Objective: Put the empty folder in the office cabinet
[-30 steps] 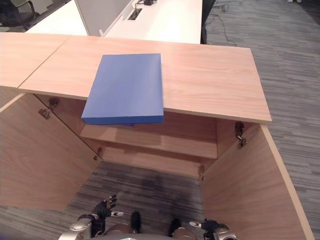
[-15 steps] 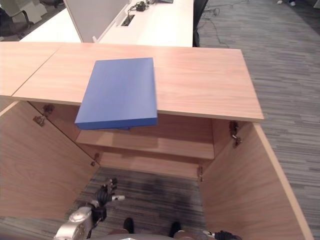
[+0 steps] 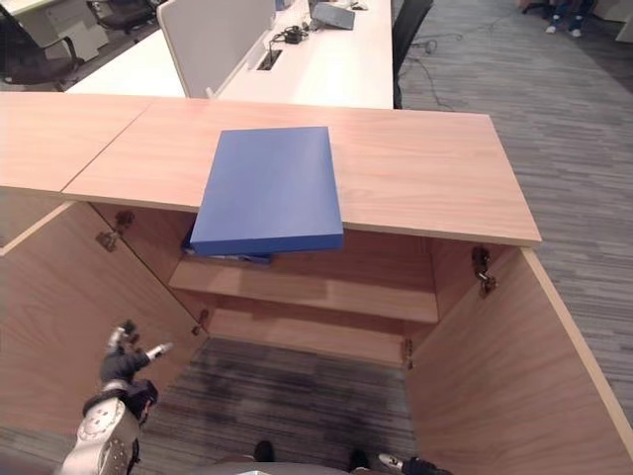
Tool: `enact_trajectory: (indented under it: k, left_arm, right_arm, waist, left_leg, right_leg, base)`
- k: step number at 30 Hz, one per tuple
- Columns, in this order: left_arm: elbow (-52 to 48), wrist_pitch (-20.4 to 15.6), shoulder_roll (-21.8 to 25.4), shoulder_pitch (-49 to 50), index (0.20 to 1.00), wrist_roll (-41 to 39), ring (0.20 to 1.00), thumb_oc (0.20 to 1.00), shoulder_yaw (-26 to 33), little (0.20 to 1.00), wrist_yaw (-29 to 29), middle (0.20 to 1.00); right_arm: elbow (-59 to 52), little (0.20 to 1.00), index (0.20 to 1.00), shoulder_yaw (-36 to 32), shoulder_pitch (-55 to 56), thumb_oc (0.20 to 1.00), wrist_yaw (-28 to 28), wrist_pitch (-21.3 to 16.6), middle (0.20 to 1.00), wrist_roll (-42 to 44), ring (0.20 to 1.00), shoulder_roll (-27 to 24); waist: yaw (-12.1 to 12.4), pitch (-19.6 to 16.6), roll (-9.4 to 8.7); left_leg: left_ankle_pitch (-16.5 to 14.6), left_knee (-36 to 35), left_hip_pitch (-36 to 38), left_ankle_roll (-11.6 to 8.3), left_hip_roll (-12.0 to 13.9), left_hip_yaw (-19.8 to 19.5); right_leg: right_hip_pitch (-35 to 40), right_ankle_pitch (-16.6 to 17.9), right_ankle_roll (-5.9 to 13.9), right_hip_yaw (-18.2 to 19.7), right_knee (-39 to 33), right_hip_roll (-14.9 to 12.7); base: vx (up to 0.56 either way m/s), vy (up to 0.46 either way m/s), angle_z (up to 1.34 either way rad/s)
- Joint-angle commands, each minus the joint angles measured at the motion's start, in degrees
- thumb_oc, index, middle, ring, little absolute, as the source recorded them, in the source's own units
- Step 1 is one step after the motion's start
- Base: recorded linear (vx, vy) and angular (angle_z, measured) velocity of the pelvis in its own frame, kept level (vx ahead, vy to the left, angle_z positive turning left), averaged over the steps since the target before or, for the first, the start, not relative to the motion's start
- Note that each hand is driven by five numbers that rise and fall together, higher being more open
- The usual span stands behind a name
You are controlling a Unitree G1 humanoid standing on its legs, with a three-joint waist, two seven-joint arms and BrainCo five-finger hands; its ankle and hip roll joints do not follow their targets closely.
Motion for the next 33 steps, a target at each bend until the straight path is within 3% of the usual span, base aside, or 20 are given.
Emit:
enact_trajectory:
  k: [1, 2, 4, 9, 12, 15, 17, 21, 33]
  left_arm:
    - [-4.94, -4.52, 0.0, -1.75, 1.0, 3.39, 1.0, 1.0, 4.28, 1.0, 6.21, 1.0]
    - [-4.99, -4.47, 0.0, -1.77, 1.0, 3.46, 1.0, 1.0, 4.29, 1.0, 6.28, 1.0]
    - [-8.71, -4.93, 2.09, -3.23, 1.0, 11.07, 1.0, 1.0, 6.47, 1.0, 11.22, 1.0]
    - [-16.11, -4.52, 7.34, -6.62, 1.0, 25.43, 1.0, 1.0, 6.61, 1.0, 15.41, 1.0]
    - [-21.1, -5.07, 11.81, -9.45, 1.0, 31.23, 1.0, 1.0, 3.68, 1.0, 13.76, 1.0]
    - [-26.21, -6.42, 16.31, -12.34, 1.0, 33.54, 1.0, 1.0, -0.25, 1.0, 7.97, 1.0]
    - [-30.19, -8.51, 17.23, -13.38, 1.0, 26.98, 1.0, 1.0, -3.21, 1.0, 1.16, 1.0]
    - [-34.12, -8.86, 18.0, -14.5, 1.0, 17.73, 1.0, 1.0, -6.32, 1.0, -6.03, 1.0]
    - [-35.26, -7.68, 17.3, -16.07, 1.0, 11.44, 1.0, 1.0, -14.79, 1.0, -12.75, 1.0]
  right_arm:
    - [3.46, 1.0, 1.0, 2.34, -2.84, 1.0, -1.26, -1.09, 1.0, 1.25, 1.0, 2.1]
    - [3.49, 1.0, 1.0, 2.35, -2.89, 1.0, -1.27, -1.11, 1.0, 1.26, 1.0, 2.14]
    - [4.03, 1.0, 1.0, 2.26, -2.47, 1.0, -2.39, -1.8, 1.0, 1.71, 1.0, 2.77]
    - [5.83, 1.0, 1.0, 3.08, -2.07, 1.0, -3.6, -2.92, 1.0, 1.2, 1.0, 2.88]
    - [6.67, 1.0, 1.0, 3.89, -2.81, 1.0, -3.82, -3.3, 1.0, 0.8, 1.0, 2.68]
    - [7.19, 1.0, 1.0, 4.28, -4.03, 1.0, -3.5, -3.2, 1.0, 0.45, 1.0, 2.5]
    - [7.26, 1.0, 1.0, 4.18, -4.85, 1.0, -3.1, -2.97, 1.0, 0.79, 1.0, 2.05]
    - [6.88, 1.0, 1.0, 4.0, -5.53, 1.0, -1.41, -1.98, 1.0, 1.19, 1.0, 1.9]
    - [6.17, 1.0, 1.0, 5.0, -4.78, 1.0, -0.24, -1.76, 1.0, -0.38, 1.0, 1.94]
  waist:
    - [0.62, -0.24, -4.01]
    - [0.6, -0.21, -4.05]
    - [0.76, -0.28, -4.53]
    - [0.61, -0.26, -5.02]
    - [0.33, -0.33, -5.02]
    - [-0.14, -0.56, -4.71]
    - [-0.62, -0.76, -4.43]
    - [-1.45, -1.33, -4.0]
    - [-2.39, -1.32, -4.36]
  left_leg:
    - [-4.11, 0.23, 0.68, 0.29, -1.76, -0.71]
    - [-4.1, 0.23, 0.68, 0.28, -1.76, -0.73]
    - [-3.98, 0.23, 0.77, -0.14, -1.36, -0.81]
    - [-3.87, 0.23, 0.93, -0.69, -0.92, -0.7]
    - [-3.98, 0.23, 1.08, -0.82, -0.74, -0.53]
    - [-4.37, 0.23, 1.56, -0.8, -0.65, -0.2]
    - [-4.58, 0.23, 1.74, -0.71, -0.73, 0.1]
    - [-4.86, 0.23, 2.04, -0.55, -0.83, 0.38]
    - [-5.0, 0.23, 2.32, -0.59, -0.72, 0.74]
  right_leg:
    - [1.42, 0.69, 3.93, -0.52, 0.41, -3.32]
    - [1.43, 0.68, 3.93, -0.54, 0.41, -3.32]
    - [1.63, 0.48, 3.93, -0.93, 0.41, -3.11]
    - [1.82, 0.31, 4.06, -1.26, 0.41, -2.85]
    - [1.87, 0.38, 4.19, -1.43, 0.41, -2.86]
    - [2.2, 0.39, 4.29, -1.41, 0.41, -2.86]
    - [2.25, 0.57, 4.32, -1.39, 0.41, -2.96]
    - [2.26, 0.64, 4.32, -1.13, 0.41, -2.87]
    - [2.49, 0.6, 4.36, -0.85, 0.41, -2.54]
  base:
    - [0.0, 0.0, 0.0]
    - [0.01, -0.035, -0.02]
    - [0.01, -0.038, -0.02]
    - [0.0, -0.009, 0.02]
    - [0.0, 0.0, 0.0]
    - [0.0, 0.0, 0.0]
    - [0.0, 0.0, 0.0]
    - [0.01, 0.0, -0.03]
    - [0.0, 0.0, -0.01]
